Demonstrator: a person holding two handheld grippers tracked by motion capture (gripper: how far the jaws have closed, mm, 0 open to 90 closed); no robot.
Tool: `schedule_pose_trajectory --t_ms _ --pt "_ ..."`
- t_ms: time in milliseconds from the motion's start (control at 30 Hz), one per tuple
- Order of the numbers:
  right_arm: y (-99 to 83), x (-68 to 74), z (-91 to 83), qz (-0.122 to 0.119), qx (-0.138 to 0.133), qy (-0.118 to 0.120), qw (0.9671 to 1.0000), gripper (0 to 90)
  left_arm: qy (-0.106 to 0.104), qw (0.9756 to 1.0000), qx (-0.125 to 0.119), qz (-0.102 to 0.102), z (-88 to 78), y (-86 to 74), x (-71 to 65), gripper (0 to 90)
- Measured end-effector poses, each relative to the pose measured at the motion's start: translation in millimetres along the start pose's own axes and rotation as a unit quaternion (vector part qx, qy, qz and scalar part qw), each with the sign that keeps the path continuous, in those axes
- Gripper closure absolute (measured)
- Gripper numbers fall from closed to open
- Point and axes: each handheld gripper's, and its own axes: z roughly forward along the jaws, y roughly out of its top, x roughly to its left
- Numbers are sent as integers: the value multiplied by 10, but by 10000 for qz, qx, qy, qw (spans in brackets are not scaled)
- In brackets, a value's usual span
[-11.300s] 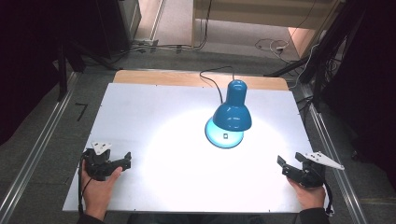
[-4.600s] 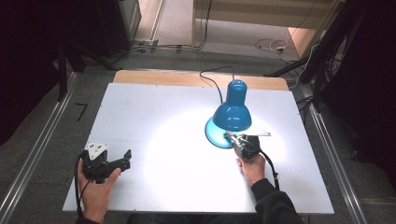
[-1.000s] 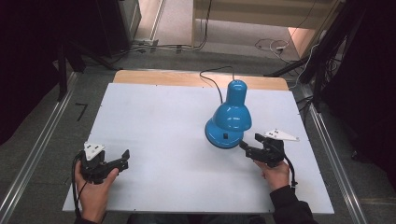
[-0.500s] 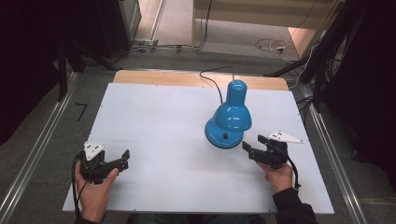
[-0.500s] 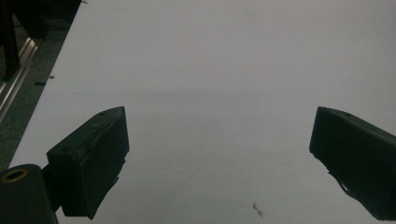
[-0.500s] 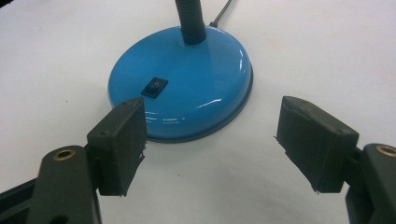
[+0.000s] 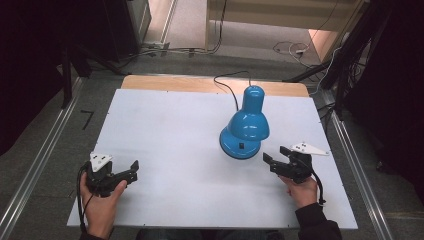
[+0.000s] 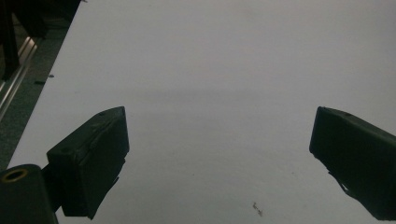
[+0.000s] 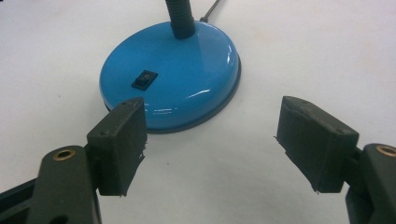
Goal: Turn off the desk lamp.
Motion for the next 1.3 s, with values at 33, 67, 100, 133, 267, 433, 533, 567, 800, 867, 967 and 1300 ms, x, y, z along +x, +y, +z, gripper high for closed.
schedule_pose_trajectory --t_ms 33,67,100,133,267,433,533,567,800,867,967,1300 --pt "-5 -3 -5 7 -3 4 10000 228 -4 10000 -2 2 1 -1 0 54" --pt "-8 -8 -10 3 2 3 10000 227 -4 10000 2 2 0 -1 -1 54" --pt "-12 -12 -14 2 9 -7 10000 228 -5 10000 2 2 0 -1 -1 54" --pt "-15 -14 -20 8 16 -12 10000 228 -3 10000 -5 -3 1 -1 -1 54" --pt "-28 -32 -43 19 12 -22 10000 227 -5 10000 2 -15 1 -1 0 54" --pt "-43 -57 -74 14 7 -44 10000 228 -6 10000 6 -22 0 -2 4 54" --pt "-54 -72 -100 30 4 -63 10000 228 -15 10000 9 -29 1 -3 5 54" --pt "-60 -79 -109 35 8 -75 10000 227 -14 10000 8 -33 0 -3 4 54" --pt "-108 -144 -173 69 18 -129 9999 227 -17 10000 10 -38 0 -3 4 54" --pt "-122 -160 -193 80 29 -151 9999 228 -18 10000 10 -41 1 -4 1 54" --pt "-141 -182 -217 108 52 -163 9998 227 -19 10000 8 -43 1 -4 0 54" --pt "-200 -258 -335 187 24 -228 9996 223 -11 10000 9 -39 -2 -4 3 55"
